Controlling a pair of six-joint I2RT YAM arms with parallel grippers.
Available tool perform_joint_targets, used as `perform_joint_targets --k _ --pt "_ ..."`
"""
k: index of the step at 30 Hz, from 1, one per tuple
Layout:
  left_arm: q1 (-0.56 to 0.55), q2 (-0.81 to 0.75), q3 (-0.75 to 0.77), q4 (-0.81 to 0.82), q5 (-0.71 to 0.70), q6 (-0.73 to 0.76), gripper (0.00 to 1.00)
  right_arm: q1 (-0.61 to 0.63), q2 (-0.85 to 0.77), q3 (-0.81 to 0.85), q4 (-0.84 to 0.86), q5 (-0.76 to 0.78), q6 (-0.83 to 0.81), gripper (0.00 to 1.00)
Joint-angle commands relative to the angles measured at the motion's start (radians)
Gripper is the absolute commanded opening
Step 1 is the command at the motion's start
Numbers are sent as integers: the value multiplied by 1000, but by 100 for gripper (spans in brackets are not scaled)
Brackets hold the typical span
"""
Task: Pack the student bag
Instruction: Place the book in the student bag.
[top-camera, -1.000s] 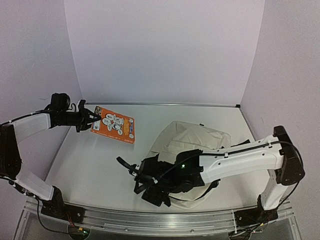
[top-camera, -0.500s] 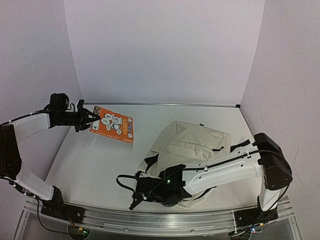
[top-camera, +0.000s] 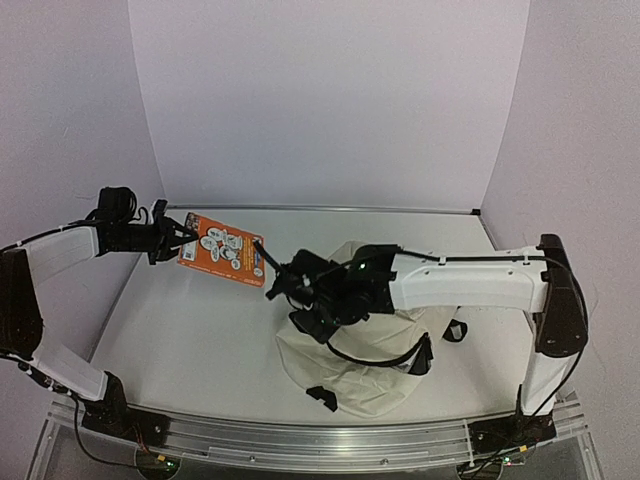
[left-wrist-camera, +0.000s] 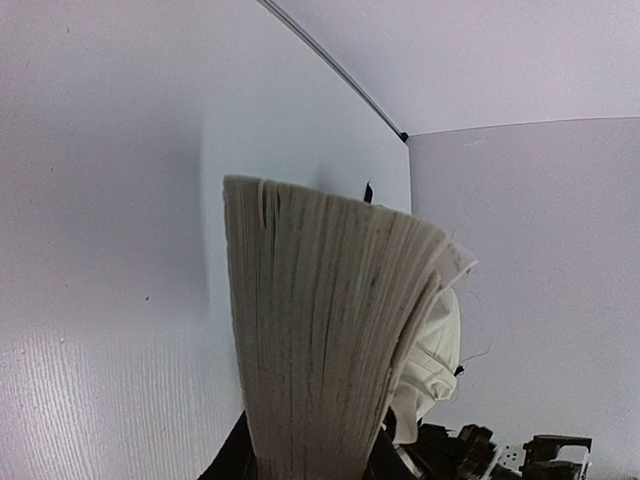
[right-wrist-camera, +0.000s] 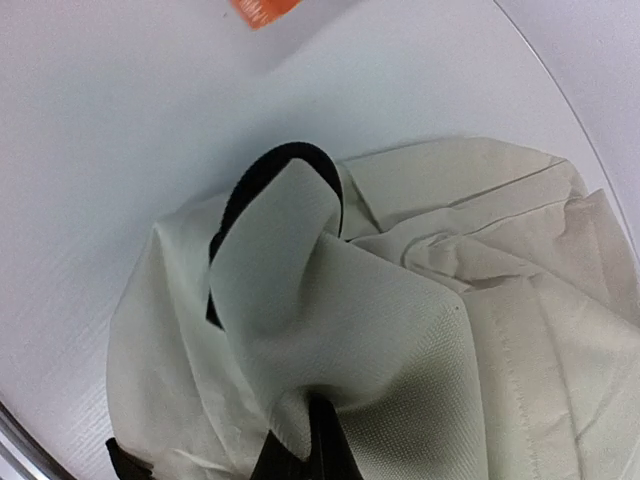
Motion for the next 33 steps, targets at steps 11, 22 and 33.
perform_joint_targets --k 11,22,33 --pt "50 -213 74 -81 -11 54 0 -247 165 551 224 -358 121 0" --pt "25 -362 -105 117 85 -252 0 -279 157 625 277 -437 159 0" --pt "-191 -330 -185 297 -37 -394 0 -281 -2 499 412 -402 232 0"
